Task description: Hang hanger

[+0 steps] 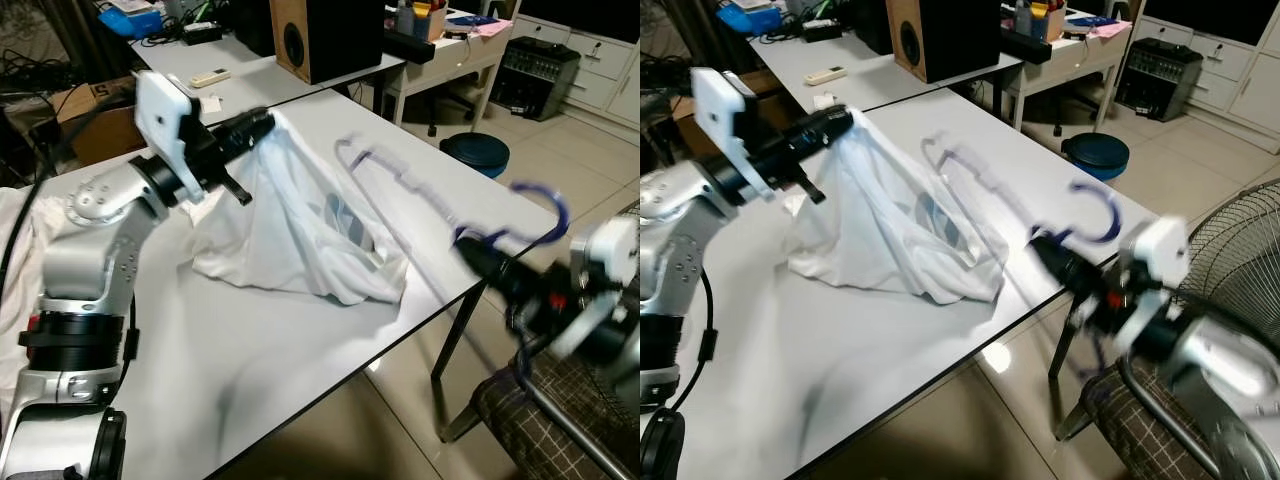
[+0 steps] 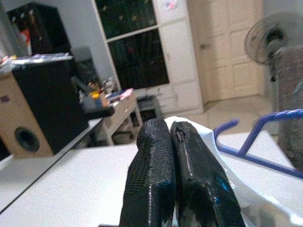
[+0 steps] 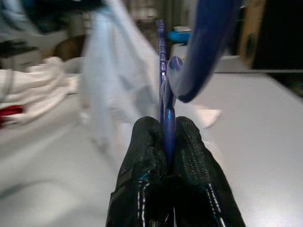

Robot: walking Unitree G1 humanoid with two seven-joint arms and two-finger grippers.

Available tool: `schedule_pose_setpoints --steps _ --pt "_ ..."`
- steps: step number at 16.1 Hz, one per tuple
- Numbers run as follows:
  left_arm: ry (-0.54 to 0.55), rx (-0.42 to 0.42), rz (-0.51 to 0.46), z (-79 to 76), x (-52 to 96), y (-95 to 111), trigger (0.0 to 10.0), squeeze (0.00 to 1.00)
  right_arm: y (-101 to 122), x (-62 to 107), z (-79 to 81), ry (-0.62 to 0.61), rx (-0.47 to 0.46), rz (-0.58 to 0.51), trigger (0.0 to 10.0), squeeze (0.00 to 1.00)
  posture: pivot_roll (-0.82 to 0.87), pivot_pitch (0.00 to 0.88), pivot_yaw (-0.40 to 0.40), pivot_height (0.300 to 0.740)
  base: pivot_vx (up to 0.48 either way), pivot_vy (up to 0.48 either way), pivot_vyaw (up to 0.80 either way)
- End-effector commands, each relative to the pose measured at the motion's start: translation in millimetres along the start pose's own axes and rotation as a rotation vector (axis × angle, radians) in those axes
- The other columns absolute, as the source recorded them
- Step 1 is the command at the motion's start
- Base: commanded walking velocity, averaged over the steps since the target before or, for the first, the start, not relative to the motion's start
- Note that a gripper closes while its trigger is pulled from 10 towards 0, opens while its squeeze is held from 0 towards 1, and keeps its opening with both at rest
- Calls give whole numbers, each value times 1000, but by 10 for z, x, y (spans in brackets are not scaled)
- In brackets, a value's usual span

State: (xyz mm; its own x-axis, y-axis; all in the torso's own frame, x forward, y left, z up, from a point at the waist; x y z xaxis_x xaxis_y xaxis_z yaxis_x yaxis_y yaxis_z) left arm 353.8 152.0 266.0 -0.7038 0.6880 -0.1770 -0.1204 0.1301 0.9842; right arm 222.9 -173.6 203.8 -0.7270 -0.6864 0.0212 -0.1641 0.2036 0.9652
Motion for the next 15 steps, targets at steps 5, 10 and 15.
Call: schedule_pose_setpoints --steps 5,10,15 --pt "10 -39 -13 21 -53 77 0 0 -46 27 188 116 -62 39 10000 0 -24 0 89 740 0 0 0" --pt "-188 -1 -3 -278 14 66 0 0 -190 -63 74 73 -81 107 10000 0 -16 0 79 740 0 0 0" --pt "-194 -36 3 -336 54 92 0 0 -396 -172 68 80 -138 210 10000 0 -10 0 52 740 0 0 0"
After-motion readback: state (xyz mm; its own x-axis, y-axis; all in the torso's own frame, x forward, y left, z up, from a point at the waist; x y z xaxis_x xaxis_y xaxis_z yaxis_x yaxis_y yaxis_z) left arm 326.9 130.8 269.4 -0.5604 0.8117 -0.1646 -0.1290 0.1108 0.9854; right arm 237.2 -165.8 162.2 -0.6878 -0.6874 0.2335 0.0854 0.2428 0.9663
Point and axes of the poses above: a point about 5 cm out from each wrist's last joint towards the gripper, its own x axis pointing back from the gripper into the wrist, its own y axis along the axis of the wrist's last joint, z = x × y, the point moved 3 cm from there along -x, pointing out of the wrist towards the gripper, and after that the axes turned 15 degrees about x, right-handed, at the moved point
